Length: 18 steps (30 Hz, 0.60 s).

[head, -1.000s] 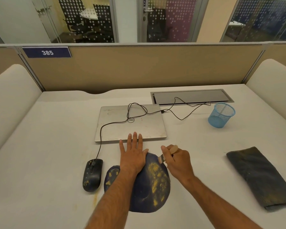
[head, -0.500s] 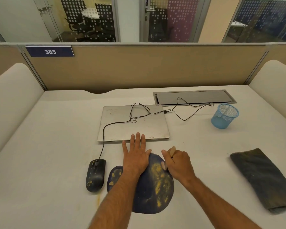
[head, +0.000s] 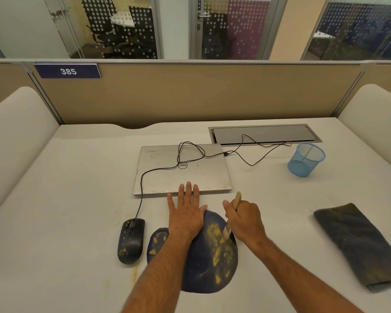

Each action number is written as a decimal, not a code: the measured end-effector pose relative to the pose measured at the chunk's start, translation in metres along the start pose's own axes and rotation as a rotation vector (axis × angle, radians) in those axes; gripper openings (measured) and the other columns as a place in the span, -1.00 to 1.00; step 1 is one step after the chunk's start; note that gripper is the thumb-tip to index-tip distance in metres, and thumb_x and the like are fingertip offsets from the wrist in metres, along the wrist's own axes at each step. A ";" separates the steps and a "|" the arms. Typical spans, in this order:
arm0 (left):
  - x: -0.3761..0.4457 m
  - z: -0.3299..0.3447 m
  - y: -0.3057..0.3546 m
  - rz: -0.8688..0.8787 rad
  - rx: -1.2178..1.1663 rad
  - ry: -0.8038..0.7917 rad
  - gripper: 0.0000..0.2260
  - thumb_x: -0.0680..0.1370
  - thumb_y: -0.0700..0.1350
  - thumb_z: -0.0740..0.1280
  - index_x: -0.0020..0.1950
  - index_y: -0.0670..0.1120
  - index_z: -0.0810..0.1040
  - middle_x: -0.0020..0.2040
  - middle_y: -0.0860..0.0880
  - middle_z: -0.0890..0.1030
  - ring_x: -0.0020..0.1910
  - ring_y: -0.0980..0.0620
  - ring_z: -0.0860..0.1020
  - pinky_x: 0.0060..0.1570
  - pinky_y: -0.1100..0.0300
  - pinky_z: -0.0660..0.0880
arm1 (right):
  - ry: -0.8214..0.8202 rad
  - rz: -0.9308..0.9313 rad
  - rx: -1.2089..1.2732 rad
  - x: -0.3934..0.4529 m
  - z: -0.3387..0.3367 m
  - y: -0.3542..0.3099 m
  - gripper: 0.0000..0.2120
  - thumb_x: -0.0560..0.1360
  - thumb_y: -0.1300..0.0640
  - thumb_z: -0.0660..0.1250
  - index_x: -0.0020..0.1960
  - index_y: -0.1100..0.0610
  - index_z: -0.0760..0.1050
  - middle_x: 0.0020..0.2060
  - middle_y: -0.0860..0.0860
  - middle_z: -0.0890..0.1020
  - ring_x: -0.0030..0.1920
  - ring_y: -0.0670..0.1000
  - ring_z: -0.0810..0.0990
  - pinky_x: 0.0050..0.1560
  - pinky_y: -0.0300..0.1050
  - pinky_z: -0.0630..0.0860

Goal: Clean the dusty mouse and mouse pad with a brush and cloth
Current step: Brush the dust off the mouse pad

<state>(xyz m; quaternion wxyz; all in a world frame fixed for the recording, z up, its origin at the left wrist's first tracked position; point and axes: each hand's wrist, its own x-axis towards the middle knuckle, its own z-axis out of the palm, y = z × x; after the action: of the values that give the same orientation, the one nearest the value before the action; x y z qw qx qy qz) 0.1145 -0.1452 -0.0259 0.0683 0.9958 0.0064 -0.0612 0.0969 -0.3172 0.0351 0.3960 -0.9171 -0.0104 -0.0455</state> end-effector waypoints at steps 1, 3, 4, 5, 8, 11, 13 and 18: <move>0.000 0.000 0.000 0.001 -0.002 -0.001 -0.40 0.65 0.24 -0.23 0.51 -0.01 -0.46 0.54 -0.06 -0.44 0.51 -0.10 -0.45 0.45 -0.27 -0.39 | 0.033 -0.014 0.018 0.002 -0.001 -0.001 -0.55 0.58 -0.09 0.20 -0.44 0.05 0.43 -0.55 -0.07 0.47 -0.50 -0.05 0.51 -0.45 -0.34 0.37; 0.000 -0.001 0.000 0.002 -0.005 -0.005 -0.40 0.65 0.23 -0.23 0.52 -0.01 -0.46 0.54 -0.06 -0.44 0.51 -0.10 -0.45 0.45 -0.27 -0.39 | 0.070 -0.057 0.036 0.003 0.000 -0.004 -0.57 0.58 -0.11 0.21 -0.39 0.06 0.49 -0.53 -0.10 0.50 -0.47 -0.07 0.55 -0.45 -0.40 0.39; 0.000 -0.001 0.000 0.001 -0.004 -0.006 -0.40 0.65 0.23 -0.23 0.53 -0.01 -0.45 0.54 -0.06 -0.44 0.51 -0.10 -0.45 0.45 -0.27 -0.39 | 0.065 -0.075 0.034 0.003 0.001 -0.004 -0.59 0.57 -0.12 0.22 -0.38 0.04 0.51 -0.52 -0.13 0.52 -0.44 -0.10 0.57 -0.42 -0.42 0.41; 0.000 -0.001 0.000 0.000 -0.002 -0.007 -0.40 0.65 0.23 -0.23 0.53 -0.01 -0.45 0.54 -0.06 -0.44 0.51 -0.10 -0.45 0.45 -0.26 -0.39 | 0.043 -0.081 0.022 0.003 0.003 -0.004 -0.60 0.57 -0.14 0.21 -0.36 0.01 0.52 -0.50 -0.15 0.53 -0.40 -0.14 0.58 -0.38 -0.42 0.43; 0.000 0.000 0.000 -0.003 0.002 -0.003 -0.40 0.65 0.23 -0.23 0.54 -0.02 -0.44 0.55 -0.06 -0.43 0.51 -0.10 -0.45 0.45 -0.26 -0.40 | -0.072 -0.046 -0.077 0.003 0.007 -0.002 -0.53 0.58 -0.17 0.17 -0.36 0.07 0.53 -0.48 -0.11 0.55 -0.41 -0.09 0.57 -0.28 -0.27 0.51; 0.001 0.001 0.000 -0.001 0.005 -0.001 -0.40 0.65 0.24 -0.23 0.52 -0.01 -0.46 0.55 -0.06 -0.43 0.51 -0.10 -0.45 0.43 -0.25 -0.42 | -0.065 -0.030 -0.094 0.004 0.006 -0.001 -0.52 0.60 -0.12 0.16 -0.41 0.09 0.49 -0.53 -0.06 0.50 -0.45 -0.06 0.54 -0.32 -0.15 0.51; 0.001 0.001 0.000 0.001 0.001 0.002 -0.40 0.65 0.24 -0.23 0.52 -0.01 -0.46 0.55 -0.06 -0.44 0.50 -0.10 -0.46 0.42 -0.25 -0.44 | 0.014 -0.036 -0.034 0.006 0.004 -0.003 -0.50 0.58 -0.14 0.16 -0.40 0.12 0.52 -0.53 -0.05 0.53 -0.47 -0.05 0.56 -0.38 -0.27 0.48; 0.001 0.001 -0.001 0.000 -0.001 0.009 -0.40 0.66 0.24 -0.22 0.52 -0.01 -0.45 0.55 -0.06 -0.43 0.50 -0.09 -0.46 0.44 -0.26 -0.41 | -0.029 -0.054 -0.025 0.005 0.005 -0.007 -0.57 0.57 -0.19 0.16 -0.41 -0.07 0.44 -0.52 -0.17 0.51 -0.40 -0.14 0.58 -0.33 -0.40 0.42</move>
<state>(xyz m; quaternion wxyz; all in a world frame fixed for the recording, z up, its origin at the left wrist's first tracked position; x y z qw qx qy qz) 0.1152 -0.1447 -0.0271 0.0688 0.9960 0.0067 -0.0569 0.1014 -0.3088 0.0366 0.3828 -0.9219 -0.0403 -0.0432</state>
